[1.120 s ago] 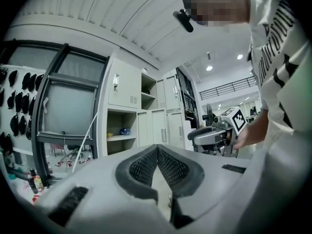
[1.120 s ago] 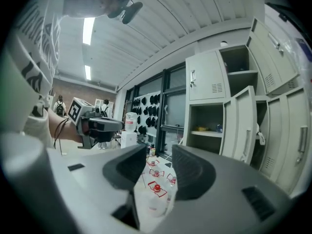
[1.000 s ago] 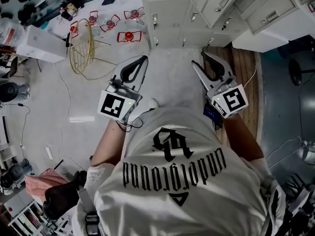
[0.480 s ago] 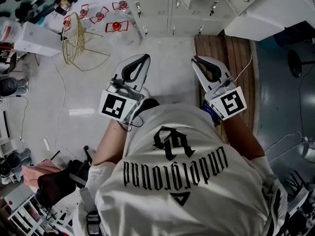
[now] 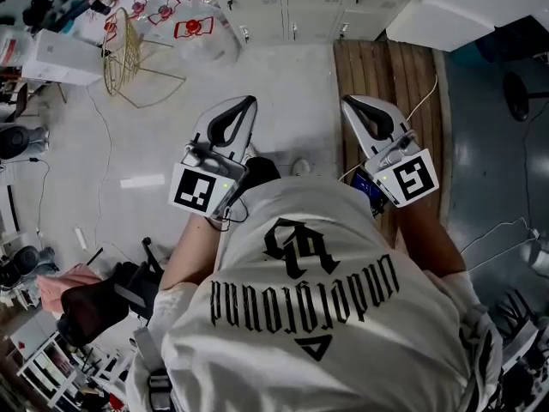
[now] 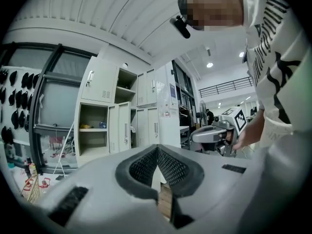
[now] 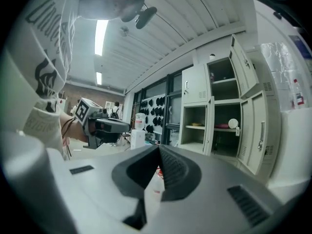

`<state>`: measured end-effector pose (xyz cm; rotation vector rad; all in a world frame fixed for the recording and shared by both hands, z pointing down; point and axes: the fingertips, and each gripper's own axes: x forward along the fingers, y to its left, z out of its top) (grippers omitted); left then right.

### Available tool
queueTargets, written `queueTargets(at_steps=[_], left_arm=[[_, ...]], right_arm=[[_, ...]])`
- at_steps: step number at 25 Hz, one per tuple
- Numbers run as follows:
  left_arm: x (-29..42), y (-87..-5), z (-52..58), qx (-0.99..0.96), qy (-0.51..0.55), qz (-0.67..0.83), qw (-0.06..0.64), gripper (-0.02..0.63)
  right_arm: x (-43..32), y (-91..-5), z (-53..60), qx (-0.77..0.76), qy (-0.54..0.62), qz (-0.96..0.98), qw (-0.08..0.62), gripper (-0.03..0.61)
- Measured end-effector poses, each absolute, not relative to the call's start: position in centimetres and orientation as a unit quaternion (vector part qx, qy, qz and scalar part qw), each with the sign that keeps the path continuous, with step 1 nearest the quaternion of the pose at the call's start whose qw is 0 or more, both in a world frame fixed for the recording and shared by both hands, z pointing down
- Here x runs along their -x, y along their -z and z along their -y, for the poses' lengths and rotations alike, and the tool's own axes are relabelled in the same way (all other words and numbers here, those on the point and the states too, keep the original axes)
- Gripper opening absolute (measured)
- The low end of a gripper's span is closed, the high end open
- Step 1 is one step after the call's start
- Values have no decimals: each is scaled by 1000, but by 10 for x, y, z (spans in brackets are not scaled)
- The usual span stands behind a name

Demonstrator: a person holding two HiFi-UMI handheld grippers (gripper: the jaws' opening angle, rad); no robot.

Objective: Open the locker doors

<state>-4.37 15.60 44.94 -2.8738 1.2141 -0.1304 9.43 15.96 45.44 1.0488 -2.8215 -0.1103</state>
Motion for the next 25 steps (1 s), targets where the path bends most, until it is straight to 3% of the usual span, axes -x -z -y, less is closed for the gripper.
queueTargets(at_steps=[25], left_arm=[[89,-437,-206,907,37,-419,19,8]], right_arm=[[-80,-443,-204,-335,64,937,71,5]])
